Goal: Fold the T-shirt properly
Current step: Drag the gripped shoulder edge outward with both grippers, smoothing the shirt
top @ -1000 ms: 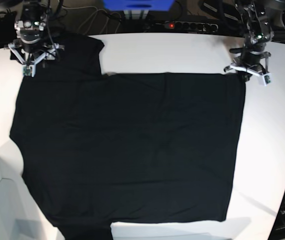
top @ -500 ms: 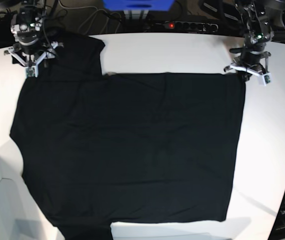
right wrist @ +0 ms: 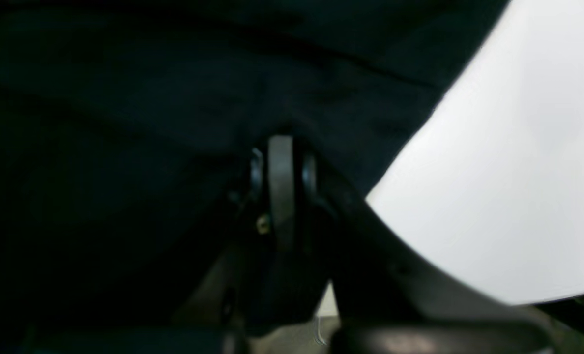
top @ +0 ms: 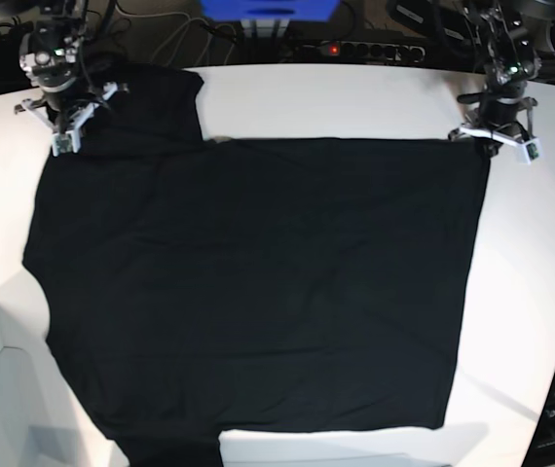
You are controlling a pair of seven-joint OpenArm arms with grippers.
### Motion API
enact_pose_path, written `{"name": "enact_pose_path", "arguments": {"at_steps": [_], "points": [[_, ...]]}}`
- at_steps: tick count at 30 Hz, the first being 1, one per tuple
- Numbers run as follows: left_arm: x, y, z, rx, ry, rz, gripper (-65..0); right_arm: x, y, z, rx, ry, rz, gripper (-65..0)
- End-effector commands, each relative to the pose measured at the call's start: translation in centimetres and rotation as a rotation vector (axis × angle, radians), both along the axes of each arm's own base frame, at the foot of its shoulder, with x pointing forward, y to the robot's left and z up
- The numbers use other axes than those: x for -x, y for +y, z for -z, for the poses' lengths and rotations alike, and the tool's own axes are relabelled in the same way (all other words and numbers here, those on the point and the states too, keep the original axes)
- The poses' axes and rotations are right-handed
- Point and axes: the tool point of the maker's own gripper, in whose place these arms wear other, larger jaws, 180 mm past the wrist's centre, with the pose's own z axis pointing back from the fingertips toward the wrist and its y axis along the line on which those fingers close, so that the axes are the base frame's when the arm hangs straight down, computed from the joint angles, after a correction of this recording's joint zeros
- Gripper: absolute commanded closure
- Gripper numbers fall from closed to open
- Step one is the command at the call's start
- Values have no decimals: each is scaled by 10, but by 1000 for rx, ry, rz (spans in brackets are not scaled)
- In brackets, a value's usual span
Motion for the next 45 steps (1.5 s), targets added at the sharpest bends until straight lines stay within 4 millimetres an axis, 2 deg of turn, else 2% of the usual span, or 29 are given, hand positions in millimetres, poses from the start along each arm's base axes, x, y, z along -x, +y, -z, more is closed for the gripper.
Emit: {"name": "enact_pose_path", "arguments": {"at_steps": [1,7,11,14,18,20,24,26,28,33,39,45], "points": [[-5,4,-10,-22,-30,7,0,14,-10,3,37,62,5,0],[-1,3,-9,-24,-20,9,0,-9,-22,-38,94,-56,11,0],[-1,3,-9,-24,-20,9,0,-18,-14,-53,100,-92,-51,0],[-1,3,-9,-24,-20,9,0,-16,-3,-51,79,-76,-109,0],[0,3,-9,-24,-18,9,0,-2,-11,-44,85,-3,-84,-15],[0,3,-9,-24,-18,9,0,2,-11,-42,84,19,-111,-96],[0,3,-9,-24,-18,9,0,2,-15,-44,74,19,-127,-323],[0,3,-9,-24,-18,9,0,1,-19,-46,76,17,-131,-388],[0,3,-9,-24,-18,9,0,1,-21,-47,73,13,-117,-422],[0,4,-9,-26,-18,10,0,4,-28,-44,85,56,-90,-429],[-1,5,-10,-27,-20,11,0,4,-26,-41,78,63,-94,-427],[-1,5,-10,-27,-20,11,0,12,-27,-18,25,111,-62,-426]]}}
